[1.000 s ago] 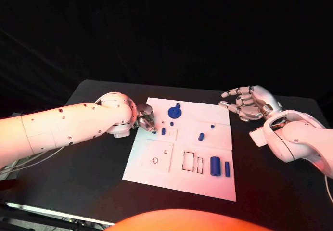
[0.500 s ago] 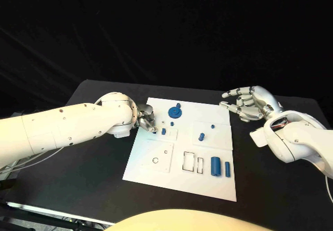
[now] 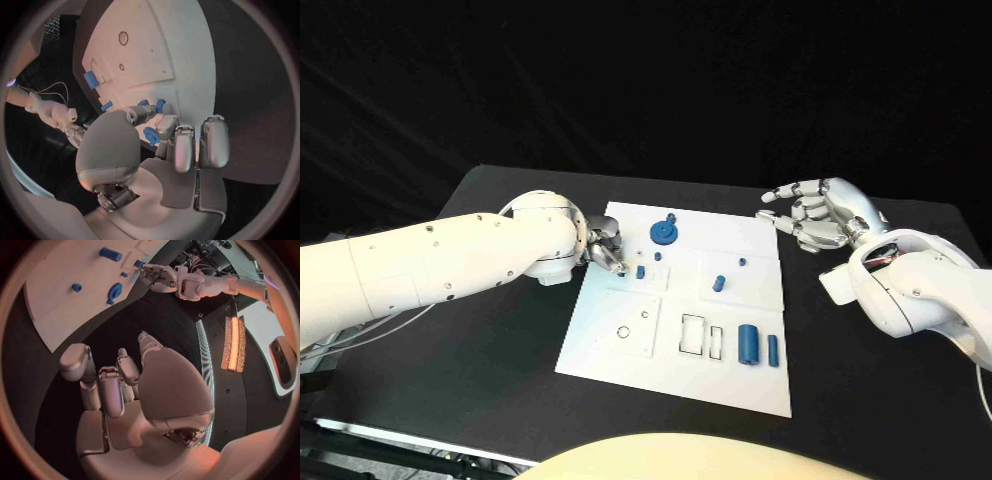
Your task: Assemble the parts on the task board
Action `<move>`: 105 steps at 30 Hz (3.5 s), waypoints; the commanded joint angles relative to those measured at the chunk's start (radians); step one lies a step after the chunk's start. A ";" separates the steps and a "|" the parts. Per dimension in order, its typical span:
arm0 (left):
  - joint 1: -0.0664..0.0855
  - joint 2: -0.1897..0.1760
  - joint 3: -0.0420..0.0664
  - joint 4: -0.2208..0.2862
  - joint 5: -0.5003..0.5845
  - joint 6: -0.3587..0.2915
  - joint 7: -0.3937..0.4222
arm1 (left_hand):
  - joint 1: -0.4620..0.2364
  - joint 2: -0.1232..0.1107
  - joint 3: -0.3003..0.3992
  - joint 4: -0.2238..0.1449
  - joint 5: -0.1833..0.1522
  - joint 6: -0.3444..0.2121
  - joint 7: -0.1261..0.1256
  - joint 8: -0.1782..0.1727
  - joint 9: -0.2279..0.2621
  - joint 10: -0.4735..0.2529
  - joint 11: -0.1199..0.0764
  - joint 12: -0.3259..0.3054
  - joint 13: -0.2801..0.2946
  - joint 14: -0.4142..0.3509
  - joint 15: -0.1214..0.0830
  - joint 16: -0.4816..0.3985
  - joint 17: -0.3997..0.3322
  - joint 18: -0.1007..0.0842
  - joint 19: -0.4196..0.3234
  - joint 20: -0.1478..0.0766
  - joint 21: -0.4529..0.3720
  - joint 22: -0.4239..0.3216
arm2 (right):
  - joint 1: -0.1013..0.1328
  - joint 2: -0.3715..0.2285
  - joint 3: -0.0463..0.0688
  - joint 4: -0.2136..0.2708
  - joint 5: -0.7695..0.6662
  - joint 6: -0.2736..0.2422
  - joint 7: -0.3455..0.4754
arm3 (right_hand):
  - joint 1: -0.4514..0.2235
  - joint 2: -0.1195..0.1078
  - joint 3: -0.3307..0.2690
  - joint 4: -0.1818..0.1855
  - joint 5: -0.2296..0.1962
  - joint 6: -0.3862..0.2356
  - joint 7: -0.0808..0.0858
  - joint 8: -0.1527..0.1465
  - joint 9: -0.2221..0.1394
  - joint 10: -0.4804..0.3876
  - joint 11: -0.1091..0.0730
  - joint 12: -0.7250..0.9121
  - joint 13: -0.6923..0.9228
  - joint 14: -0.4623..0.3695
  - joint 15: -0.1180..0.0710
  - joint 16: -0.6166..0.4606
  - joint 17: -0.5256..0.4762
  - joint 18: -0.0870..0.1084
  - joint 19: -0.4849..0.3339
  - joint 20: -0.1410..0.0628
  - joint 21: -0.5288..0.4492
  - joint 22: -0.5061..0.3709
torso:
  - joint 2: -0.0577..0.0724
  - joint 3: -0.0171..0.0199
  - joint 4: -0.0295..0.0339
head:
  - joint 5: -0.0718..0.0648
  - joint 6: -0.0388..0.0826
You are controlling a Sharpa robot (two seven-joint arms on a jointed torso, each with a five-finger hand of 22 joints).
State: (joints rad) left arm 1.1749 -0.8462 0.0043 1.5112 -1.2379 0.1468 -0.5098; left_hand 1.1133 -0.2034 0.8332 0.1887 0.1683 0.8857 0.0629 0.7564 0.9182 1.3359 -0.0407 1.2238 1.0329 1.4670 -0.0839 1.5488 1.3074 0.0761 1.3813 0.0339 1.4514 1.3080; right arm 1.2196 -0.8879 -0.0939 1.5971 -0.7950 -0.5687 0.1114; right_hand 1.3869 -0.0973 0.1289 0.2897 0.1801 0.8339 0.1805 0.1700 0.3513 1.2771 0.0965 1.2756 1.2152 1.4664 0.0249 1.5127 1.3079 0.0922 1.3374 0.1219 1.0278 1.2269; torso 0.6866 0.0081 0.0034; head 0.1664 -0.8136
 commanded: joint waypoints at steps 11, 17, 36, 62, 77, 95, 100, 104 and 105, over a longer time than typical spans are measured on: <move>-0.004 0.014 -0.001 -0.013 0.023 0.000 0.004 | -0.040 -0.002 0.002 -0.024 -0.008 0.051 -0.043 -0.003 0.000 0.006 -0.003 0.002 -0.001 0.095 -0.007 0.003 0.231 -0.017 0.005 -0.004 0.004 0.011 | -0.002 -0.002 0.000 0.001 -0.002 0.010 0.010 | -0.013 -0.001 0.004 0.002 0.003 0.003 -0.002 0.004 -0.002 -0.005 -0.003 -0.004 -0.002 0.068 -0.008 -0.005 0.129 0.018 -0.008 -0.002 -0.008 -0.003 | 0.000 -0.0010 0.0003 | -0.002 0.001; -0.004 0.017 -0.001 -0.020 0.024 -0.003 0.004 | -0.053 -0.001 -0.036 0.000 -0.009 0.055 -0.044 -0.005 -0.001 0.005 -0.004 0.002 -0.001 0.095 -0.008 0.003 0.232 -0.017 0.005 -0.005 0.003 0.011 | -0.002 -0.002 0.000 0.001 -0.002 0.010 0.010 | -0.013 -0.001 0.004 0.002 0.003 0.003 -0.002 0.004 -0.002 -0.005 -0.003 -0.004 -0.002 0.068 -0.008 -0.005 0.129 0.018 -0.008 -0.002 -0.008 -0.003 | 0.001 -0.0011 0.0006 | -0.003 0.001; -0.005 0.016 -0.002 -0.040 0.021 0.006 0.003 | -0.070 -0.018 -0.173 0.074 -0.007 0.059 -0.044 -0.014 -0.001 -0.003 -0.004 0.000 -0.005 0.093 -0.009 0.000 0.227 -0.016 0.006 -0.007 0.001 0.011 | -0.003 -0.002 0.000 -0.002 -0.002 0.009 0.010 | -0.015 0.000 0.004 0.002 0.003 0.003 -0.002 0.004 -0.002 -0.006 -0.003 -0.005 -0.002 0.068 -0.008 -0.005 0.129 0.018 -0.008 -0.002 -0.010 -0.004 | 0.001 -0.0011 0.0002 | -0.005 0.000; -0.004 -0.030 0.017 0.015 0.108 -0.151 0.037 | -0.150 -0.024 -0.410 0.106 -0.013 0.044 -0.038 -0.023 0.002 -0.024 0.001 -0.007 -0.023 0.087 -0.007 -0.013 0.206 -0.015 0.002 -0.008 -0.006 0.005 | -0.007 -0.001 0.000 -0.004 -0.009 0.008 0.008 | -0.018 0.002 0.004 0.002 0.003 0.002 -0.002 0.003 -0.003 -0.007 -0.003 -0.006 -0.004 0.067 -0.008 -0.006 0.127 0.019 -0.010 -0.002 -0.016 -0.007 | 0.001 -0.0010 0.0008 | -0.008 0.004; -0.004 -0.021 0.018 0.021 0.215 -0.390 0.351 | 0.196 -0.019 -0.322 0.092 0.007 -0.185 0.105 -0.206 -0.165 -0.482 0.141 -0.358 -0.432 -0.257 0.113 -0.410 -0.317 0.104 -0.496 0.094 -0.423 -0.578 | -0.008 -0.002 0.000 -0.007 -0.015 0.001 0.007 | -0.019 0.003 0.005 0.002 0.003 0.001 -0.001 0.003 -0.003 -0.022 -0.003 -0.020 -0.021 0.063 -0.007 -0.014 0.111 0.023 -0.019 -0.002 -0.037 -0.019 | 0.002 -0.0005 0.0004 | -0.016 0.015; -0.025 0.060 -0.016 -0.065 -0.142 -0.370 0.547 | 0.384 -0.067 -0.409 0.058 0.003 -0.233 0.114 -0.292 -0.414 -0.601 0.178 -0.621 -0.748 -0.435 0.151 -0.580 -0.602 0.107 -0.497 0.133 -0.593 -0.681 | -0.013 0.003 0.000 -0.013 -0.014 -0.003 0.006 | -0.016 0.004 0.008 0.000 0.003 0.002 -0.002 0.004 -0.003 -0.039 -0.003 -0.037 -0.040 0.058 -0.008 -0.022 0.097 0.025 -0.024 -0.002 -0.049 -0.026 | 0.001 -0.0034 0.0008 | -0.016 0.026; -0.025 0.084 -0.021 -0.095 -0.207 -0.341 0.530 | 0.398 -0.062 -0.433 0.072 0.003 -0.217 0.109 -0.290 -0.446 -0.604 0.178 -0.621 -0.772 -0.413 0.150 -0.527 -0.605 0.107 -0.480 0.132 -0.568 -0.663 | -0.014 0.004 0.000 -0.013 -0.014 -0.002 0.006 | -0.016 0.004 0.008 0.000 0.003 0.002 -0.002 0.004 -0.003 -0.039 -0.003 -0.037 -0.040 0.058 -0.008 -0.022 0.097 0.025 -0.024 -0.002 -0.049 -0.026 | 0.001 -0.0012 -0.0012 | -0.015 0.025; -0.025 0.101 -0.023 -0.117 -0.243 -0.312 0.514 | 0.410 -0.059 -0.441 0.094 0.004 -0.165 0.088 -0.303 -0.488 -0.585 0.172 -0.606 -0.794 -0.392 0.145 -0.453 -0.612 0.107 -0.471 0.127 -0.530 -0.634 | -0.015 0.004 0.000 -0.014 -0.014 -0.002 0.006 | -0.016 0.004 0.008 0.000 0.003 0.002 -0.002 0.004 -0.003 -0.039 -0.003 -0.037 -0.040 0.058 -0.008 -0.022 0.097 0.025 -0.024 -0.002 -0.049 -0.026 | 0.001 -0.0009 -0.0005 | -0.016 0.025; -0.025 0.101 -0.023 -0.117 -0.243 -0.312 0.514 | 0.410 -0.059 -0.441 0.094 0.004 -0.165 0.088 -0.303 -0.488 -0.585 0.172 -0.606 -0.794 -0.392 0.145 -0.453 -0.612 0.107 -0.471 0.127 -0.530 -0.634 | -0.015 0.004 0.000 -0.014 -0.014 -0.002 0.006 | -0.016 0.004 0.008 0.000 0.003 0.002 -0.002 0.004 -0.003 -0.039 -0.003 -0.037 -0.040 0.058 -0.008 -0.022 0.097 0.025 -0.024 -0.002 -0.049 -0.026 | 0.001 -0.0009 -0.0005 | -0.016 0.025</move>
State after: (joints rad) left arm 1.1509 -0.7487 -0.0186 1.3971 -1.4082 -0.2078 0.0013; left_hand 1.5153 -0.2650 0.3893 0.2778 0.1704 0.7127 0.1519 0.4573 0.4363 0.7419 0.1307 0.6137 0.2413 1.0697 0.0610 1.0854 0.6961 0.1701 0.9045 0.1606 0.9163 0.6698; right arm 1.2050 -0.8846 -0.0939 1.5833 -0.8006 -0.5723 0.1105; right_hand 1.3752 -0.0934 0.1289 0.2897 0.1801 0.8339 0.1805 0.1700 0.3490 1.2484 0.0929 1.2439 1.1763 1.4664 0.0249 1.4934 1.3080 0.1080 1.3194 0.1182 0.9855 1.2025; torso 0.6877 0.0066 0.0027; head 0.1513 -0.7876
